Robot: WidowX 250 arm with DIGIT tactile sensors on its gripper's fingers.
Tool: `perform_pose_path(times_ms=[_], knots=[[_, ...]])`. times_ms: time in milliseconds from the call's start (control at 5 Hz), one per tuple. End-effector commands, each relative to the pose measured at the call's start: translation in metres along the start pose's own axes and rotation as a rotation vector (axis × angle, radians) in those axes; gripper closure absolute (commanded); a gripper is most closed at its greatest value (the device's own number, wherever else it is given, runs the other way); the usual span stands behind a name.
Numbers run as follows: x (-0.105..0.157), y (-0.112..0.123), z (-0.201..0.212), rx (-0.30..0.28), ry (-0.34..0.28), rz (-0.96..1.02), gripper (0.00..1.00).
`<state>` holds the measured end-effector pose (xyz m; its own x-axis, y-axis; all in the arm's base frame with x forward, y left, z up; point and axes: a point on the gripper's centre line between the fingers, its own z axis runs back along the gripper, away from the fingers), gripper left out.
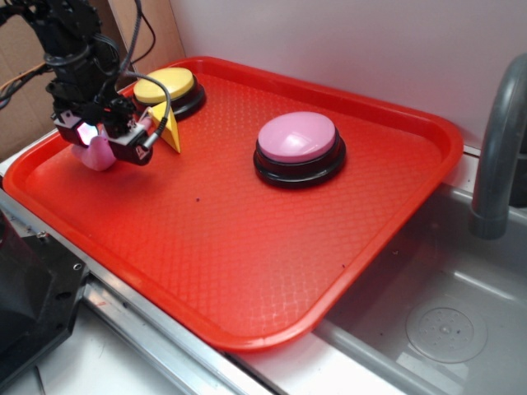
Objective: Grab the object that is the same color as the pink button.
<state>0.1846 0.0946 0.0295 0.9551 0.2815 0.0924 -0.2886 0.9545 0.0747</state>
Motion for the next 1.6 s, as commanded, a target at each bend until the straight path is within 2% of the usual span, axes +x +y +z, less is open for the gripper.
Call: perform_pose_path(times_ms=[0, 200, 400, 800, 1000, 1200, 1400], knots=[[0.005, 0.011, 0.002, -0.015, -0.037, 0.111, 1.0], [0.005, 0.017, -0.001, 0.017, -0.026, 0.169, 1.0], [0.006, 0.023, -0.004, 0.023, 0.007, 0.178, 1.0], [0.005, 0.003, 0.017, 0.069, 0.004, 0.163, 1.0], [0.009, -0.011, 0.043, 0.017, -0.027, 0.083, 1.0], [0.011, -0.035, 0.073, -0.029, -0.08, -0.021, 1.0], [0.01, -0.07, 0.102, -0.115, -0.066, -0.111, 1.0]])
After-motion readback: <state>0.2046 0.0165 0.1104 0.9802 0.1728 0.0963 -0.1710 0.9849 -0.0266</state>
